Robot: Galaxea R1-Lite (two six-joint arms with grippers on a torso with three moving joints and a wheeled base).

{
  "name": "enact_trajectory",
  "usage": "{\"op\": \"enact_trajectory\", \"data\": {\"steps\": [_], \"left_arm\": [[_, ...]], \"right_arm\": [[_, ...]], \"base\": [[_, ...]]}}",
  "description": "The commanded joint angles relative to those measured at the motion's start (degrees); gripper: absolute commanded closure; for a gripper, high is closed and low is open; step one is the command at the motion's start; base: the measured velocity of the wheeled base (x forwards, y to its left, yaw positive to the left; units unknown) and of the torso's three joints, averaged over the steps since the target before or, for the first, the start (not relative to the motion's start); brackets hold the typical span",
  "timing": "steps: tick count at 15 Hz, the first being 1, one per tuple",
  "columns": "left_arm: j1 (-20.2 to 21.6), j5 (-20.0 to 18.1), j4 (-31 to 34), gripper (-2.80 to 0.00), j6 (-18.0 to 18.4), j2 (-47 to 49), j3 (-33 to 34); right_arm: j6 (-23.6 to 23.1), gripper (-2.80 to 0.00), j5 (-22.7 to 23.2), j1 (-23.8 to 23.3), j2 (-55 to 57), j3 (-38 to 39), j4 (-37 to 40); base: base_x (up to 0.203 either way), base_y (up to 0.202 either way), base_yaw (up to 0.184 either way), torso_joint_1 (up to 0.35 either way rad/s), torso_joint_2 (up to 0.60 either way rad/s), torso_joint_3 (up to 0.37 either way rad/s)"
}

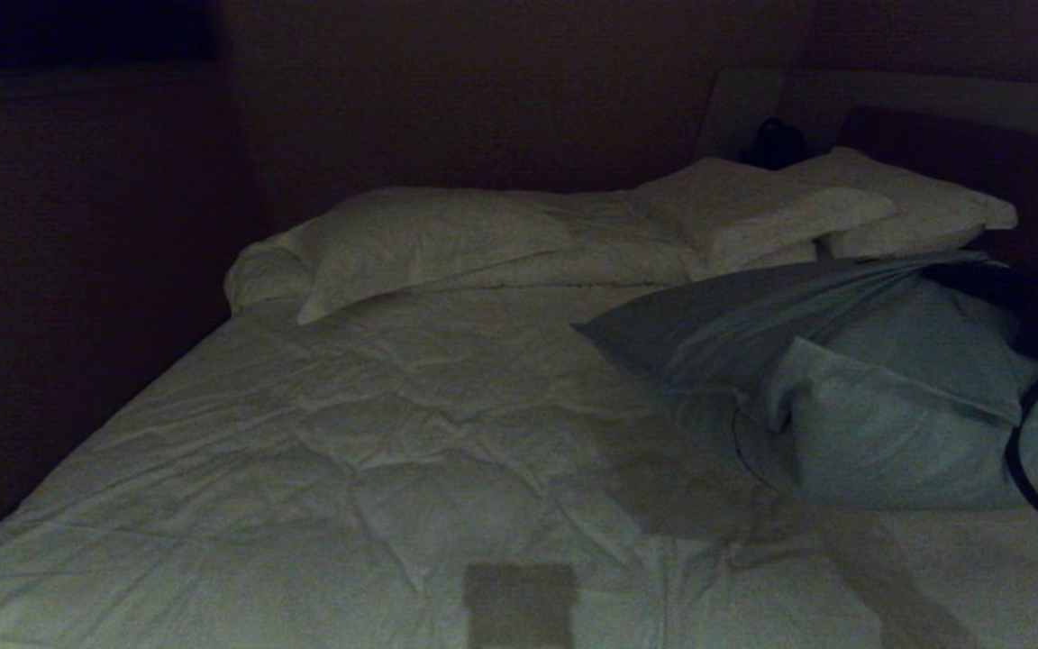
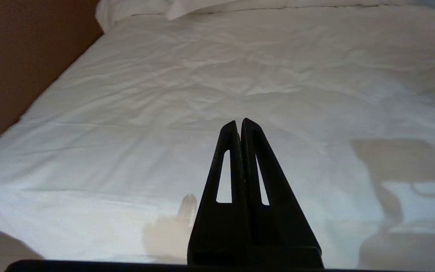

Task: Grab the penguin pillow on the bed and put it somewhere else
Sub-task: Move to the head of the bed

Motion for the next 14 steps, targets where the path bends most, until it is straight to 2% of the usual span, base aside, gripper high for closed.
{"op": "enact_trajectory", "data": {"steps": [1, 14], "left_arm": [[0.0, 0.01, 0.0, 0.0, 0.05, 0.0, 0.0], [0.0, 0.01, 0.0, 0.0, -0.12, 0.0, 0.0]], "right_arm": [[-0.03, 0.0, 0.16, 0.0, 0.1, 0.03, -0.13], [-0.02, 0.0, 0.25, 0.03, 0.1, 0.12, -0.05]], "base": [[0.0, -0.195, -0.001, 0.002, 0.0, -0.002], [0.0, -0.194, 0.001, 0.003, 0.0, 0.002]]}}
